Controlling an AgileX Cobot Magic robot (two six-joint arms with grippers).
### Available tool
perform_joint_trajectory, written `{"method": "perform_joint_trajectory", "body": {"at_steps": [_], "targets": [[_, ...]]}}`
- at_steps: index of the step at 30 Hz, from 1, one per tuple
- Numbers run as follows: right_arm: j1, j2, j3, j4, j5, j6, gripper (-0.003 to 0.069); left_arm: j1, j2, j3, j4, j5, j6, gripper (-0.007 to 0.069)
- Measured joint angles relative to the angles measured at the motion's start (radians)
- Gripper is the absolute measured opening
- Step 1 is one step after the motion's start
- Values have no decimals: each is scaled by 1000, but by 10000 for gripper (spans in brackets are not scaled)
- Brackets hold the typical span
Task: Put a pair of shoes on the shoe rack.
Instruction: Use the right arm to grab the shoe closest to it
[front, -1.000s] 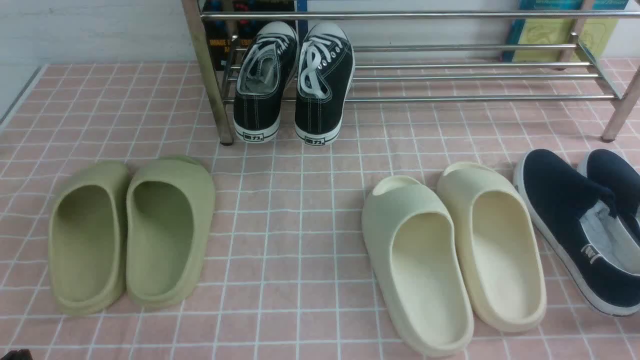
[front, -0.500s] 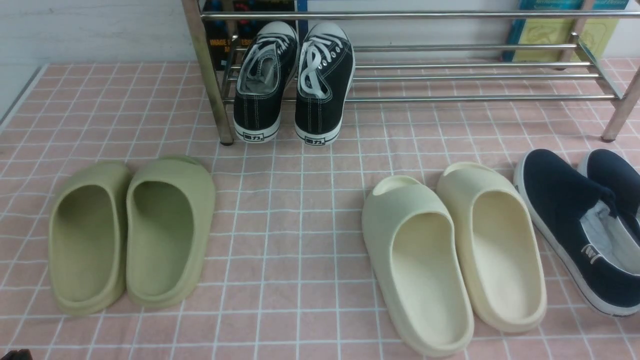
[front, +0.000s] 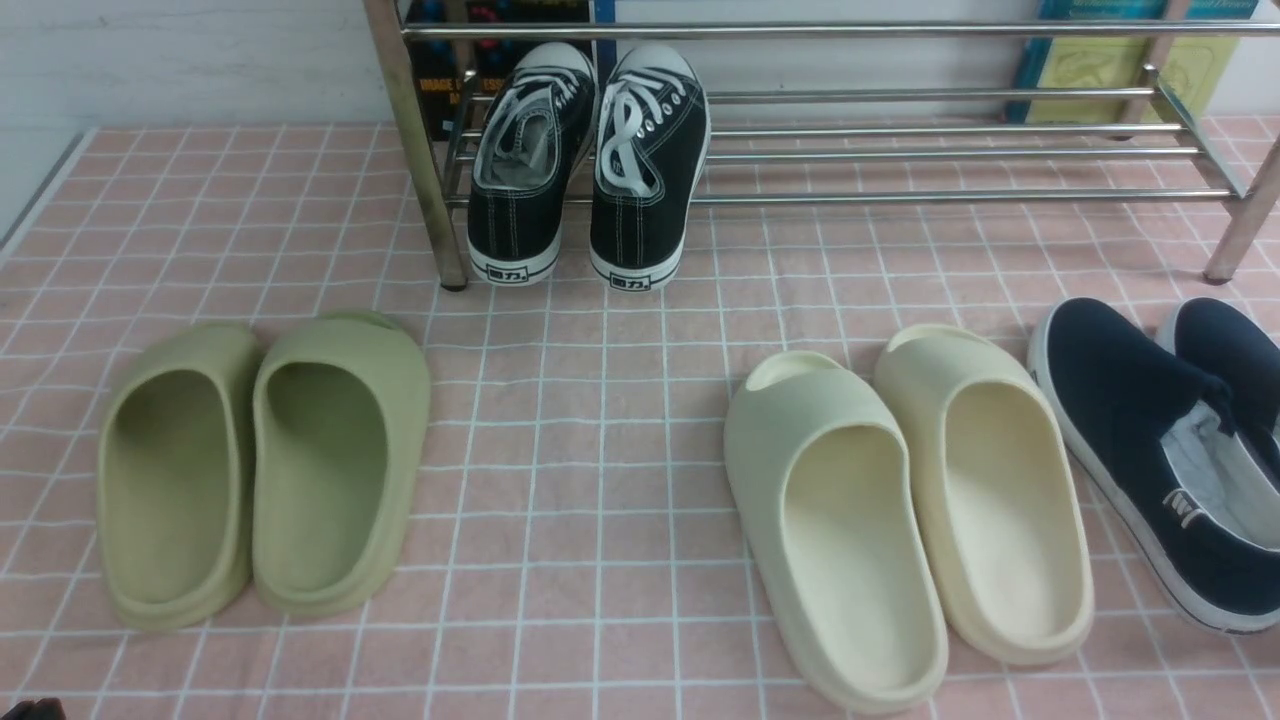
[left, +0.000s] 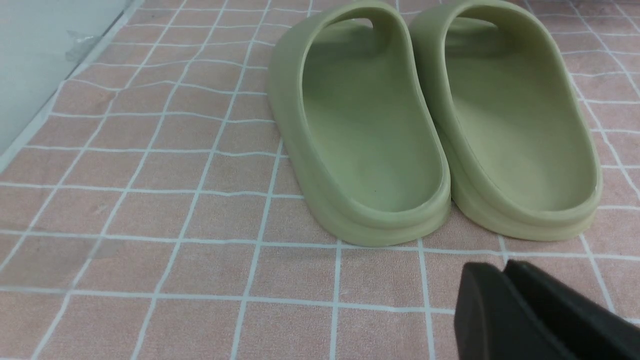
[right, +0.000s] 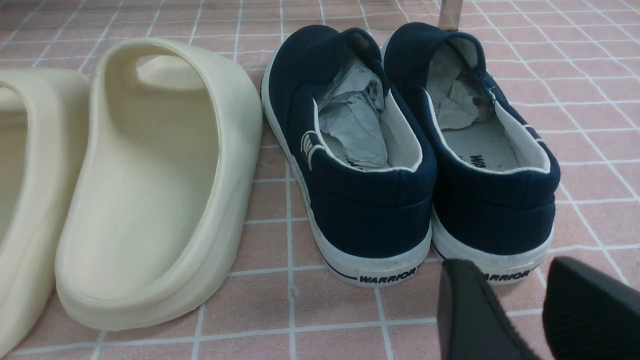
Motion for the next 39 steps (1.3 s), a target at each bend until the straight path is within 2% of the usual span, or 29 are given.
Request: {"method": "perform_joint_trajectory", "body": {"at_steps": [5,8,13,14,16,17,19,23,26,29,34,35,36,39], "targets": [[0,0,0,25,0,0,240,0,0,0,0,0,0,73],[0,0,0,123,0,0,240,0,0,0,0,0,0,73],[0,0,0,348,11,30,240,0,0,0,0,0,0,73],[0,0,1,449,16,54,240,0,0,0,0,0,0,73],[0,0,3,595,28,96,240,0,0,0,0,0,0,73],[0,0,4,627,33,107,240,0,0,0,0,0,0,73],[0,0,6,793,58,159,240,0,0,0,0,0,0,73],[0,0,6,955,52,170,240,0,0,0,0,0,0,73],[0,0,6,975,14,165,240,0,0,0,0,0,0,74],[0,0,6,947,-15,105,240,0,0,0,0,0,0,76],[0,0,-26,906,4,-157,217,0,0,0,0,0,0,76],[0,0,-31,899,6,-165,213,0,0,0,0,0,0,76],[0,17,-84,866,12,-216,171,0,0,0,0,0,0,76],[0,130,-231,732,58,-240,39,0,0,0,0,0,0,79]]}}
